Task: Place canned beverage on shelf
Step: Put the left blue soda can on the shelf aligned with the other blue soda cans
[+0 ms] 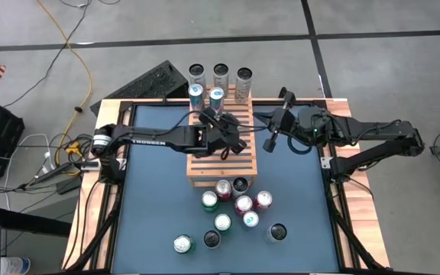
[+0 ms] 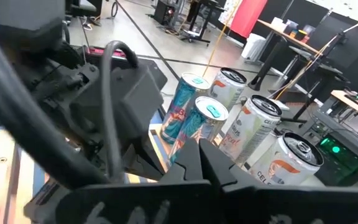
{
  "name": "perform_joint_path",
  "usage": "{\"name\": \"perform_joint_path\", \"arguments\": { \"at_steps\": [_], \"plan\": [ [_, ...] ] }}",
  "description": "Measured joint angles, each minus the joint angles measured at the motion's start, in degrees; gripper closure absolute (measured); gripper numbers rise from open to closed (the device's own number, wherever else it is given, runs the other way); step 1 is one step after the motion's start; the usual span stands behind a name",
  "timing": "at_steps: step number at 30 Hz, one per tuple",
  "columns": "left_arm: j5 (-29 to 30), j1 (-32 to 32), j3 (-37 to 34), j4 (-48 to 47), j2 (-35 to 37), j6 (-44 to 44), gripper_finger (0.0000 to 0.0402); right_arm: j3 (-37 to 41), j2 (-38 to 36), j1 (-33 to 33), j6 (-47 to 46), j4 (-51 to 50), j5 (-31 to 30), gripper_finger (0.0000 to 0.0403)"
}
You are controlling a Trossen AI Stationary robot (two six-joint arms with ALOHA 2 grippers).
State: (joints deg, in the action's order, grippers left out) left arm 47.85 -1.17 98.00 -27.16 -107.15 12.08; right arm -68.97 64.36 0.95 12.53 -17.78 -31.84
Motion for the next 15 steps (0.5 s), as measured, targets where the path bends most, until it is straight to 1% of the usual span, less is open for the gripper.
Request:
{"name": "perform_joint_path", "arguments": {
  "at_steps": [5,8,10,13,15],
  "plan": [
    [-0.5,2.71,0.0,-0.41,0.29,-4.53,0.0401,0.0,0.0,-0.39,1.29,0.0,-0.01,0.0403],
    [2.56,3.85,0.0,-1.83,0.76,-3.03,0.0401,0.0,-0.14,-0.39,1.46,-0.07,-0.01,0.0403],
    [3.52,3.94,-0.02,-2.58,0.83,-1.95,0.0401,0.0,-0.62,-0.28,1.49,-0.66,-0.39,0.0403],
    [2.39,3.84,-1.54,-0.99,1.0,-2.39,0.0401,-0.04,-1.42,-0.13,1.49,-2.46,-2.53,0.0403],
    [-0.54,3.86,-3.19,-0.25,2.16,-2.47,0.0401,0.02,-1.84,-0.54,1.51,-4.78,-3.24,0.0403]
  ]
}}
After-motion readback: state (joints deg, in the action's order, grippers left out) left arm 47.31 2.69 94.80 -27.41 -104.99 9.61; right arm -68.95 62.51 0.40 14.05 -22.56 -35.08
